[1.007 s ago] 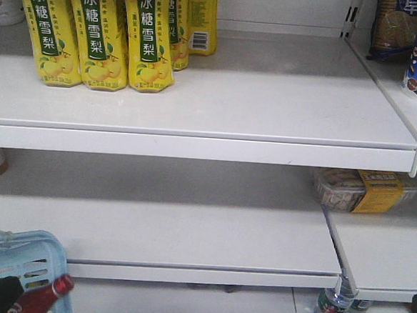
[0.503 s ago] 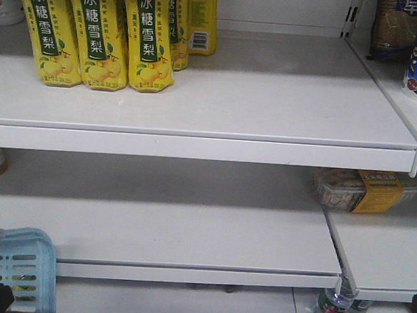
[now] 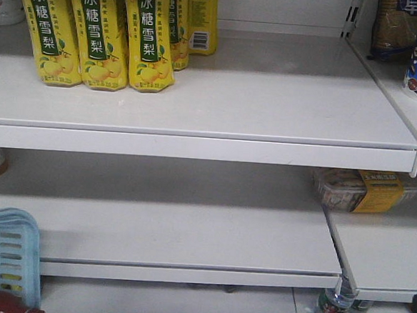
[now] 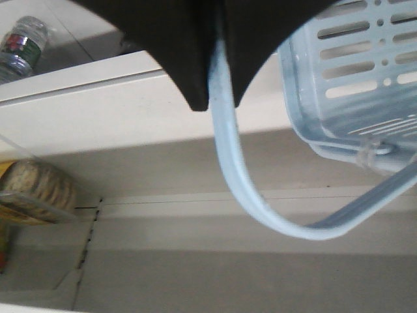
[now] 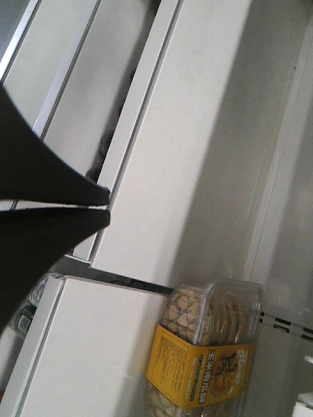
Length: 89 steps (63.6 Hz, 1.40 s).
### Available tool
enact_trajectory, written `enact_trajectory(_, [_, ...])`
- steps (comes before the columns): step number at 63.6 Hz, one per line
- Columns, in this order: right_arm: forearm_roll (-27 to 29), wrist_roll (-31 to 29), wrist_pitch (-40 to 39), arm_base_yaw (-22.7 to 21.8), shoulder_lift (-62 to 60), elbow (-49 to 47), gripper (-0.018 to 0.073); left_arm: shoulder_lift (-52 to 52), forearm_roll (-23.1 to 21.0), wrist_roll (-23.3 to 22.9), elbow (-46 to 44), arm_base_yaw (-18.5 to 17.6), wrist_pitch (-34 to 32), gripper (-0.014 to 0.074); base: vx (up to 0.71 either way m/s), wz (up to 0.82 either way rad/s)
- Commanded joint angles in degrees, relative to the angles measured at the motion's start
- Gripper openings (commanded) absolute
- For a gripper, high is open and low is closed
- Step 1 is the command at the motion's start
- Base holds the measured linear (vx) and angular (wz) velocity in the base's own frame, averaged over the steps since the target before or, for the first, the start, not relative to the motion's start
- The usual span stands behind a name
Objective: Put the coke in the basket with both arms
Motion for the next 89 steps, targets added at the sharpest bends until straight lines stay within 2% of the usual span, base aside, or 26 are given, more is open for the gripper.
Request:
enact_trajectory(1, [-2.2,-0.4,-3.5,-0.1,0.5,-1.5,-0.0005,-1.3,1.9,2.6,0.1,2.2,-8.9,-0.0006,0.00,0.00])
enact_trajectory(15, [-2.2,-0.4,-3.5,-0.1,0.5,-1.5,-0.0005,-1.3,2.4,2.6,0.1,5.6,-8.9,-0.0006,0.00,0.00])
enact_trajectory(28, [-2.2,-0.4,-3.5,-0.1,0.5,-1.5,-0.0005,-1.3,9.2,-0.8,0.1,5.7,-8.9,-0.0006,0.00,0.00])
enact_trajectory(40, [-2.2,-0.4,-3.5,-0.1,0.5,-1.5,-0.0005,-1.3,9.5,-2.0,0.1,6.3,-8.9,-0.0006,0.00,0.00])
enact_trajectory(55, [-2.2,-0.4,-3.5,-0.1,0.5,-1.5,-0.0005,-1.3,9.0,-2.6,0.1,11.9,-9.0,-0.0006,0.00,0.00])
enact_trajectory(66, [-2.2,-0.4,-3.5,-0.1,0.5,-1.5,-0.0005,-1.3,9.0,-2.5,0.1,14.1,-9.0,-0.0006,0.00,0.00])
enact_trajectory(89, [-2.2,-0.4,-3.5,-0.1,0.5,-1.5,-0.0005,-1.3,9.0,-2.5,0.1,14.2,-8.9,-0.0006,0.00,0.00])
